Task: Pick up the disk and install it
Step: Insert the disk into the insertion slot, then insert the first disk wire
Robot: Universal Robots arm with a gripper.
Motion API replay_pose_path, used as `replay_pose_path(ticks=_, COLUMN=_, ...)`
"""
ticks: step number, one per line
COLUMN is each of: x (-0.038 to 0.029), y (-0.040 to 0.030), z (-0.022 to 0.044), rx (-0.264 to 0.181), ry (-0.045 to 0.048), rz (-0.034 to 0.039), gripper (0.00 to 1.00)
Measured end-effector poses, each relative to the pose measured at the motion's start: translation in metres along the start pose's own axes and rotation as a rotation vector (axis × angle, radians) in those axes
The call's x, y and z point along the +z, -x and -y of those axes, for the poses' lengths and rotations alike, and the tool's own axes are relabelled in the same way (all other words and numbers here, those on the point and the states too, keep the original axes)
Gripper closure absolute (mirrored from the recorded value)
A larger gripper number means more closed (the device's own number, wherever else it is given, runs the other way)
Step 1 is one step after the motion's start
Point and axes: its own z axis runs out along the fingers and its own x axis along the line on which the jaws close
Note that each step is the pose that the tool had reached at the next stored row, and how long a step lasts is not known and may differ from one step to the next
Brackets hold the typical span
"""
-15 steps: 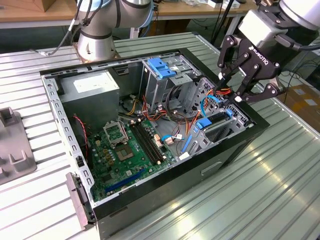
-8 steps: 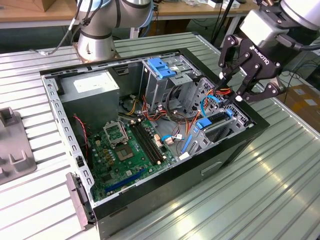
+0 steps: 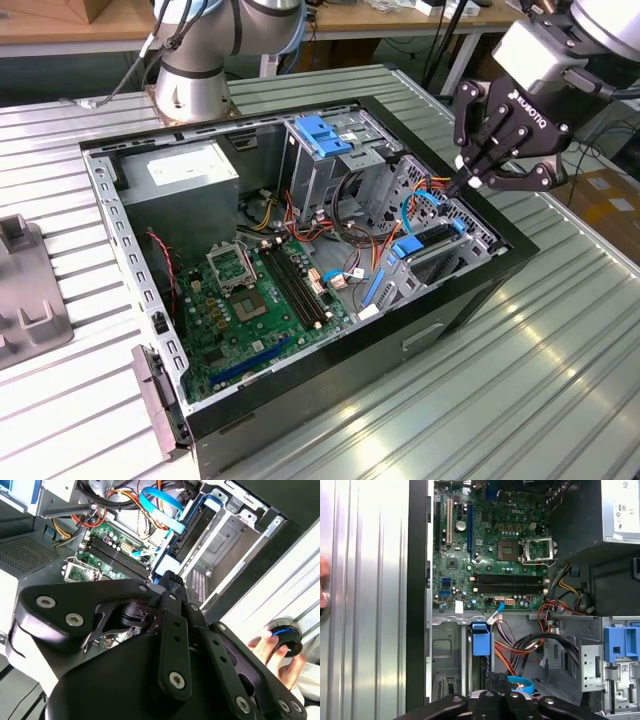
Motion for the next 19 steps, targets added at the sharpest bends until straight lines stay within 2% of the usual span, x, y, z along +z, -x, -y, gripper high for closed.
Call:
replay_pose_path(ticks=5, x=-0.0005, y=0.0001, z=0.0184, rx=0.002, ry=0.0089, rz=-0.0001, gripper=0.9)
replay_pose_path(ticks=7, x=-0.0008, y=0.0002, z=0.0285, rx=0.002, ry=0.0141, rz=-0.0001, gripper=0.9)
replay_pose_path(ticks=9, x=-0.001, y=0.0002, z=0.0341, rx=0.003, ry=0.0166, rz=0.0, gripper=0.9)
replay_pose_path(ticks=11, x=-0.0019, y=0.0005, z=0.0597, rx=0.005, ry=0.0273, rz=-0.0001, gripper=0.9)
replay_pose_path(ticks=12, x=-0.0017, y=0.0021, z=0.0654, rx=0.005, ry=0.0292, rz=-0.0001, gripper=0.9)
replay_pose_path(ticks=13, x=0.0001, y=0.0124, z=0.0783, rx=0.005, ry=0.0327, rz=-0.0002, gripper=0.9)
replay_pose_path(ticks=14, x=-0.0001, y=0.0124, z=0.0845, rx=0.005, ry=0.0337, rz=-0.0001, gripper=0.9)
replay_pose_path(ticks=19, x=-0.0002, y=0.0125, z=0.0859, rx=0.005, ry=0.0337, rz=-0.0001, gripper=0.9)
